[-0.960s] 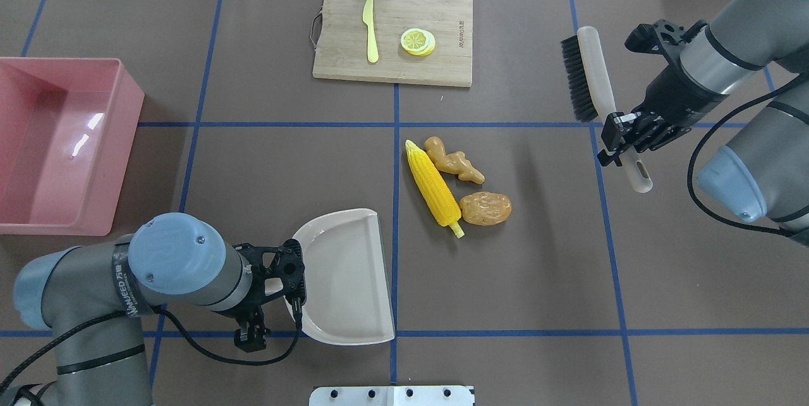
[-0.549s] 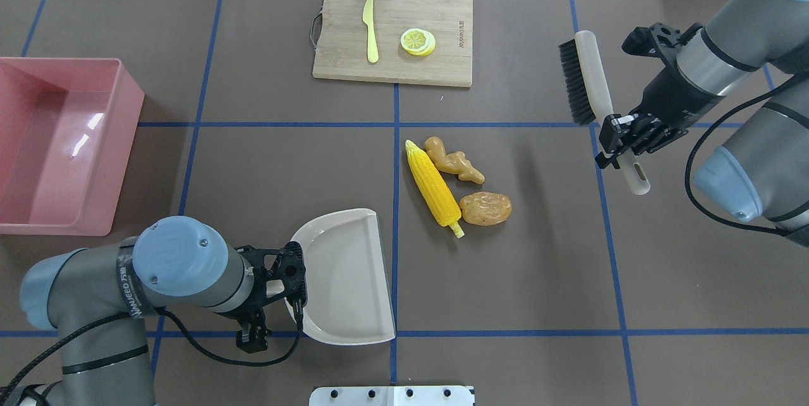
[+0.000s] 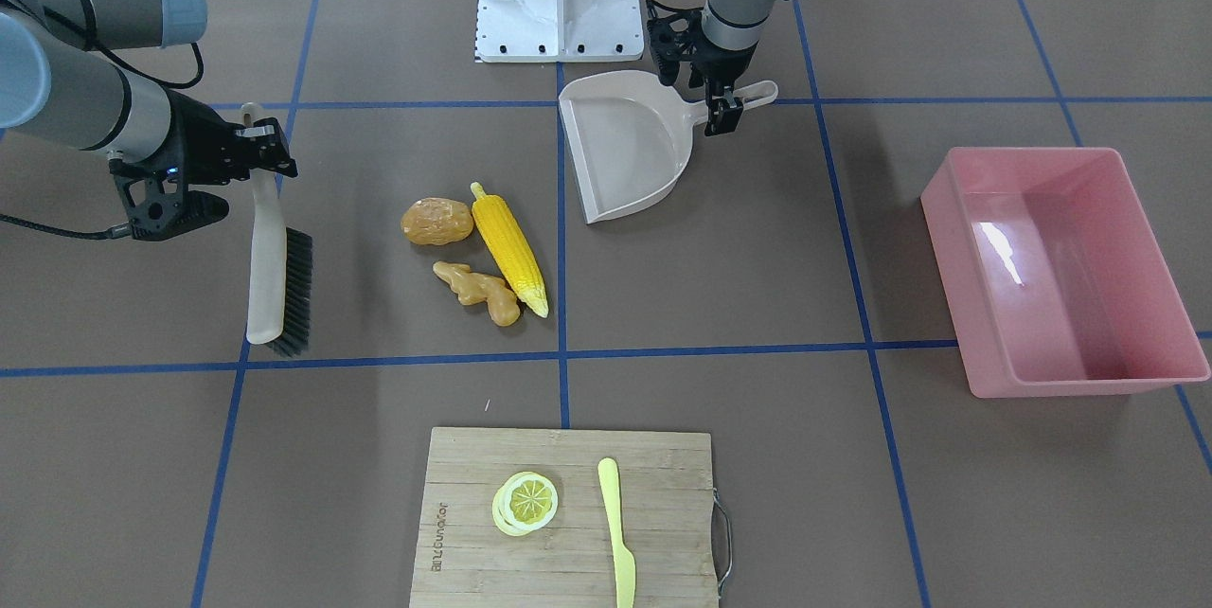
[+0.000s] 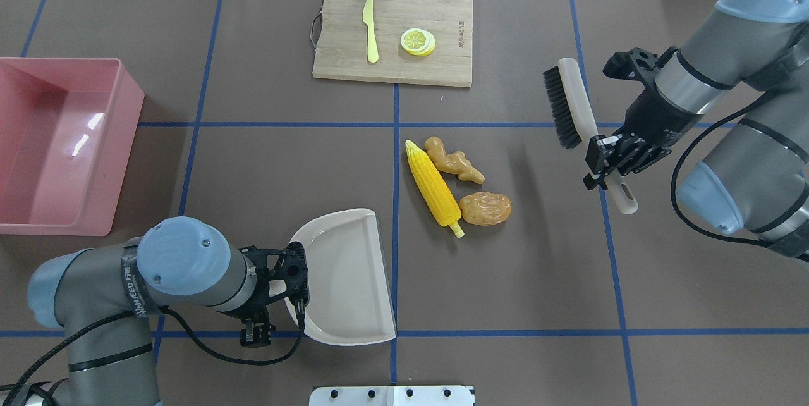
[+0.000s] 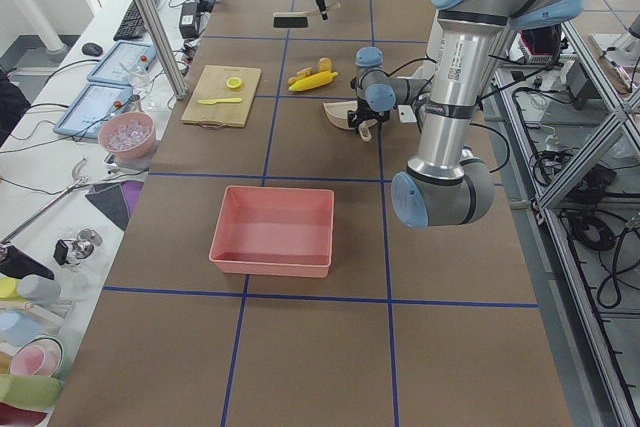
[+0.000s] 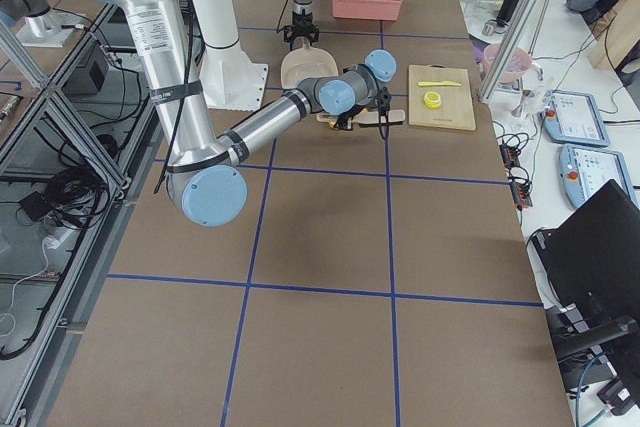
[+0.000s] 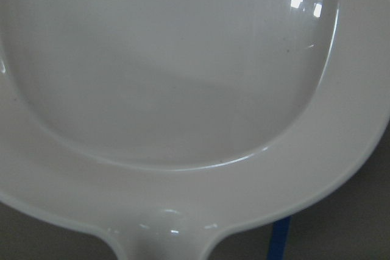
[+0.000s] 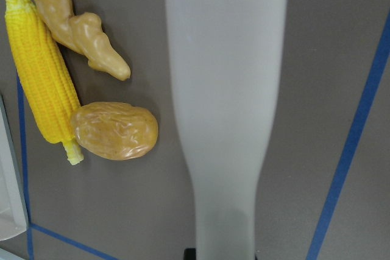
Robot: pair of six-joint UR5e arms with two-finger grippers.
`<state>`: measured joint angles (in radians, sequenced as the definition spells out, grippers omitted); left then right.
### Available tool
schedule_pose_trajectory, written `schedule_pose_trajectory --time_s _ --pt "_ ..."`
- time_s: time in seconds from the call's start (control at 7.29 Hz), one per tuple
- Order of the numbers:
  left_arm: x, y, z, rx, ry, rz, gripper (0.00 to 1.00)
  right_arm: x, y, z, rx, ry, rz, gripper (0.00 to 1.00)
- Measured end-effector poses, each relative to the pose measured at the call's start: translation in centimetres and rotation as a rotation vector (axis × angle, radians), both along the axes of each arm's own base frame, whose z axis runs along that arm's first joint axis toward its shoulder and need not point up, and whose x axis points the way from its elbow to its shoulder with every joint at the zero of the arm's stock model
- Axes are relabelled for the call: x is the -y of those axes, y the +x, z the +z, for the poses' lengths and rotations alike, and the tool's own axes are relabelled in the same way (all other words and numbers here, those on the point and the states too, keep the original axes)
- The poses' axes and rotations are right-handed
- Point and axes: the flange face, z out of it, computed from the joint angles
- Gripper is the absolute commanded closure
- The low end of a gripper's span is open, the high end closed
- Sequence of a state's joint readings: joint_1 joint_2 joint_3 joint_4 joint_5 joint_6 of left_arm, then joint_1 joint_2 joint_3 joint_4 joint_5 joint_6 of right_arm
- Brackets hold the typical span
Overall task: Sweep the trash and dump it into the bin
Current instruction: 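Move the dustpan beside the food while the right gripper brings the brush over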
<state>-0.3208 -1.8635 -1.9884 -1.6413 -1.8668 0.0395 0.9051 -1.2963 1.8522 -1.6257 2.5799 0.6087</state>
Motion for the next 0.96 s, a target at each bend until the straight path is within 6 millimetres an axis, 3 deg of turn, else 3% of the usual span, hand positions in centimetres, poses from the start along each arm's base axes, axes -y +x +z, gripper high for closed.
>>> schedule_pose_trajectory --time_s 0.14,0.27,0.69,0.96 --pt "-0.1 -0.3 -0.2 -0.006 0.002 0.0 0.91 -1.0 -1.4 -0.1 0.004 0.002 -0.032 1.0" --pt "-0.1 -0.5 -0.1 -0.007 0.002 0.0 1.0 -1.7 -2.6 0.0 0.014 0.012 -0.056 1.0" --pt "0.6 -2.1 -0.7 -0.02 0.003 -0.016 1.0 -3.0 -5.6 0.7 0.04 0.013 -0.074 1.0" --pt "3.3 -4.2 -1.2 -0.008 -0.004 -0.056 1.0 -3.8 -6.9 0.9 0.039 0.003 -0.089 1.0"
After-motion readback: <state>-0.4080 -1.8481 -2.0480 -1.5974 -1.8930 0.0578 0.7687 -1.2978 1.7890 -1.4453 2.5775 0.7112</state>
